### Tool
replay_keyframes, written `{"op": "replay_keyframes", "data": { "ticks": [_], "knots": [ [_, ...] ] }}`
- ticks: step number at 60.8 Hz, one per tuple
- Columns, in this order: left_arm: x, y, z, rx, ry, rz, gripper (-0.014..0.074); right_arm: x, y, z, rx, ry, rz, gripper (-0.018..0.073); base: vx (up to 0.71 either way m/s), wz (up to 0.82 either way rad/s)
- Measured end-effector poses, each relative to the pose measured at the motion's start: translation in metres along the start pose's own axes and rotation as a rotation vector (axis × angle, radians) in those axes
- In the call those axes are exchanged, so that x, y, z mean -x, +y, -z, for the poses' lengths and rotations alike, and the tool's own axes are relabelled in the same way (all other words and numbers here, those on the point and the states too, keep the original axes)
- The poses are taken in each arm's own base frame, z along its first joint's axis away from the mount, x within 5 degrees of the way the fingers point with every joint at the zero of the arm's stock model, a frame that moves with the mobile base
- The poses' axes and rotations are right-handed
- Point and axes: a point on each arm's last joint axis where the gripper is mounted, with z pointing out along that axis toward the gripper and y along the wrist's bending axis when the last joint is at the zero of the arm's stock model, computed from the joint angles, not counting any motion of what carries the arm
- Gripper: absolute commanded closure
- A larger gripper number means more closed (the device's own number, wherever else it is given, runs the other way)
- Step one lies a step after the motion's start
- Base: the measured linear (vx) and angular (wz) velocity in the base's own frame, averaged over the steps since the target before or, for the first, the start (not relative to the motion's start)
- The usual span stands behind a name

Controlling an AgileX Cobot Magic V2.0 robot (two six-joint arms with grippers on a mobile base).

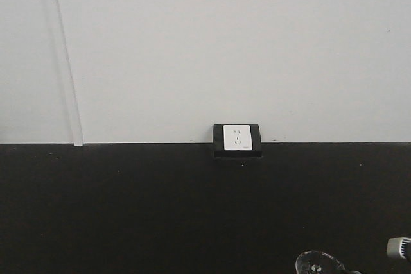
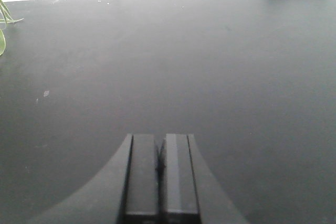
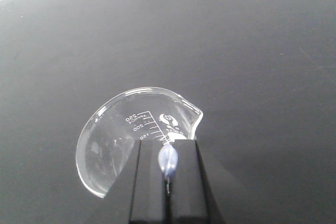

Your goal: Grab transparent chemical and place on left bench

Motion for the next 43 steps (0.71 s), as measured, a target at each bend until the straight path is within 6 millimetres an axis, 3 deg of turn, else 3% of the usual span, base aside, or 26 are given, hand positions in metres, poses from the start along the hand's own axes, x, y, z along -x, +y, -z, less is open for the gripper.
{"op": "replay_keyframes", "data": {
  "ticks": [21,43],
  "knots": [
    [0.000,0.000,0.000,0.000,0.000,0.000,0.0600,0.020,0.010,0.007,0.061,-0.128,0.122,0.0564,0.00,0.00],
    [0.000,0.000,0.000,0.000,0.000,0.000,0.0600,0.050,0.024,0.064,0.009,-0.306,0.295,0.0564,0.00,0.00]
  ]
}}
